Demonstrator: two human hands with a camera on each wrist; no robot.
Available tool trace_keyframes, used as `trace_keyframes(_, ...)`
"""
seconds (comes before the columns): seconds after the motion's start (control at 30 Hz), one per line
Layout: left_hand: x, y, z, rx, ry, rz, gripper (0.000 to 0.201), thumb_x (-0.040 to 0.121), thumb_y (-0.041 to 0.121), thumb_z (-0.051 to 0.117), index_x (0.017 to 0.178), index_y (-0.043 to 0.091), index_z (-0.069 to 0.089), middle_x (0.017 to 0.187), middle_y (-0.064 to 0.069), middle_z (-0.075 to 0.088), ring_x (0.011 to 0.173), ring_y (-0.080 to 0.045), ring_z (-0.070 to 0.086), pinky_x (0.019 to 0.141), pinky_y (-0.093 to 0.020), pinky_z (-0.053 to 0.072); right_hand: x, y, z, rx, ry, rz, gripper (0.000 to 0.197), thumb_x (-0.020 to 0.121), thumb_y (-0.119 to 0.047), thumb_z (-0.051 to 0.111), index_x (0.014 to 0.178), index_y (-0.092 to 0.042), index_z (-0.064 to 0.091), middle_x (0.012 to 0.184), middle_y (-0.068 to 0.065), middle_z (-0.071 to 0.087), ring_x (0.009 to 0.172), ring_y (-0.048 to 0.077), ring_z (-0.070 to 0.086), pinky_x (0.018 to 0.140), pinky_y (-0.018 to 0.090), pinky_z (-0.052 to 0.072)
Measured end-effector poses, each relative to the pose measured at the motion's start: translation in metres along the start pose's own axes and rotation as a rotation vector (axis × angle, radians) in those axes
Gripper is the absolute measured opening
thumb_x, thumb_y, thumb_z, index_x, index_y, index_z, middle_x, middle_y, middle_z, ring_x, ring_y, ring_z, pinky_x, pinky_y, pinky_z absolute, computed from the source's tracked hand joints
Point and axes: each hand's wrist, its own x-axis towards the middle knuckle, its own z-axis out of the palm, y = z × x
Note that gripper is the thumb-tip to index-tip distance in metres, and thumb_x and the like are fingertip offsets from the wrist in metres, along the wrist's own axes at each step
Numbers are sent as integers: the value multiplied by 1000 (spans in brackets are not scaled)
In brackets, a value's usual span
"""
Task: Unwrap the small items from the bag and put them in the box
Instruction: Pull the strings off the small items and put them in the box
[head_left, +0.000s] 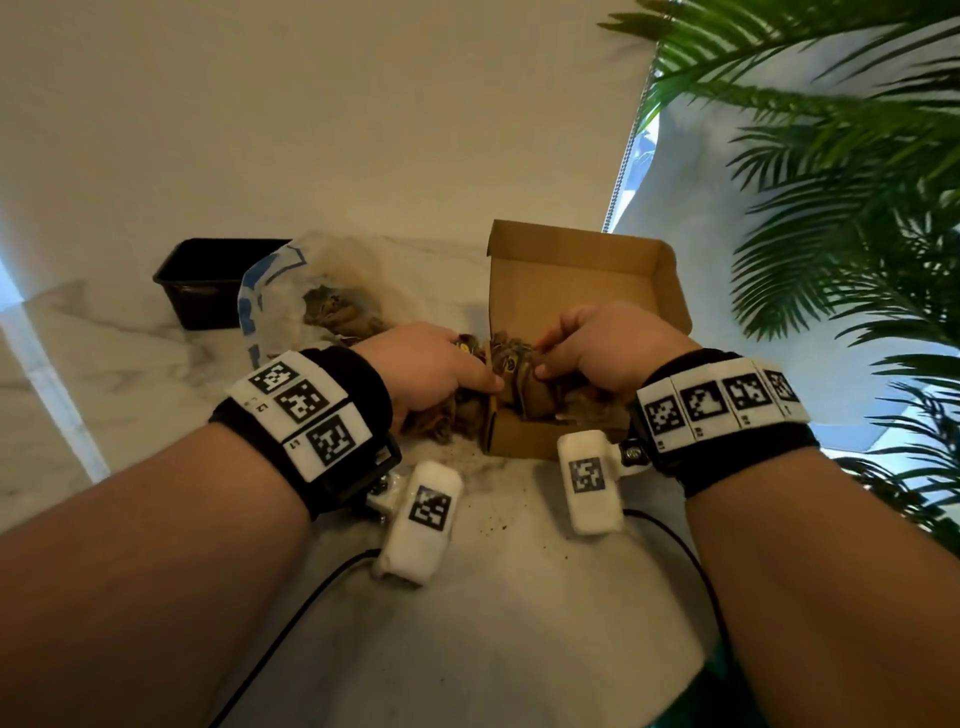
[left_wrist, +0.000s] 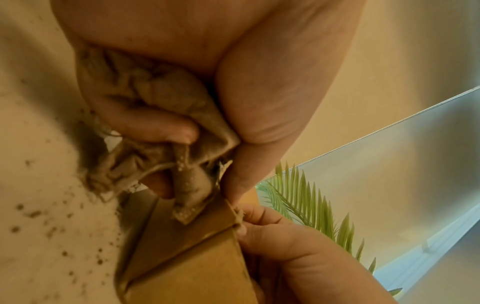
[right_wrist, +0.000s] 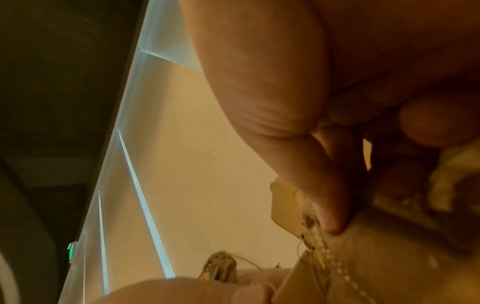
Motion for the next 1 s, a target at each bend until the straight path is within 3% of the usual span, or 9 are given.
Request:
trace_keyframes(0.07, 0, -1, 0, -28, -16, -21, 37, 76, 15, 84, 111, 6, 74, 100, -16, 78, 96, -35, 75, 91, -53, 59, 1, -3, -1, -42, -26, 21, 18, 87, -17, 75, 102, -23, 69, 102, 1, 69, 92, 19, 66, 83, 35, 58)
trace_keyframes(0.17, 1, -1, 1, -38, -5, -28, 55, 63, 20, 89, 114, 7, 72, 102, -16, 77, 96, -36, 74, 90, -52, 59, 3, -4, -1, 0, -51, 52, 18, 89, -10, 72, 105, -17, 67, 97, 5, 70, 79, 19, 69, 61, 27, 59)
trace_keyframes(0.23, 3, -2, 0, -39, -22, -26, 63, 58, 23, 90, 117, 8, 71, 103, -16, 77, 97, -36, 74, 91, -52, 59, 7, -5, 1, 48, -45, 70, 19, 89, -5, 71, 106, -13, 66, 98, 8, 70, 83, 23, 71, 68, 32, 62)
trace_keyframes(0.3, 4, -2, 0, -44, -44, -13, 49, 69, 19, 86, 115, 7, 73, 103, -16, 77, 97, -36, 75, 93, -53, 58, 12, -8, 3, 68, -35, 78, 20, 88, -3, 72, 105, -12, 66, 104, 10, 70, 95, 29, 72, 82, 44, 62)
trace_keyframes(0.4, 3, -2, 0, -46, -35, -6, 34, 79, 14, 82, 111, 7, 74, 101, -15, 78, 97, -34, 75, 94, -53, 57, 16, -10, 7, 34, -32, 62, 23, 84, -2, 75, 104, -8, 66, 110, 12, 70, 104, 32, 69, 92, 47, 58)
trace_keyframes(0.57, 3, -2, 1, -26, -26, -6, 55, 59, 25, 86, 111, 8, 74, 102, -14, 78, 97, -35, 74, 93, -53, 57, 19, -4, 10, 110, -29, 25, 20, 78, 7, 70, 85, -11, 63, 100, 21, 71, 93, 35, 74, 78, 48, 63)
trace_keyframes(0.7, 2, -3, 0, -22, -3, 3, 37, 76, 19, 85, 109, 6, 74, 99, -14, 78, 95, -34, 75, 93, -52, 58, 15, -6, 5, 112, -12, 42, 16, 83, 1, 72, 95, -8, 65, 102, 19, 71, 84, 28, 73, 76, 45, 63)
trace_keyframes(0.8, 2, -3, -1, -23, 3, -8, 32, 81, 17, 83, 109, 4, 74, 98, -15, 78, 95, -33, 75, 93, -51, 58, 10, -7, 0, 4, 14, 75, 25, 89, -14, 73, 111, -9, 64, 104, 14, 70, 93, 30, 72, 82, 46, 62)
trace_keyframes(1.0, -8, 4, 0, -113, 15, -5, 33, 88, 26, 77, 111, 4, 71, 88, -14, 78, 85, -32, 75, 87, -50, 60, -2, -14, -5, -52, 0, 67, 22, 92, -19, 69, 111, -11, 64, 105, 12, 71, 93, 27, 73, 84, 45, 62)
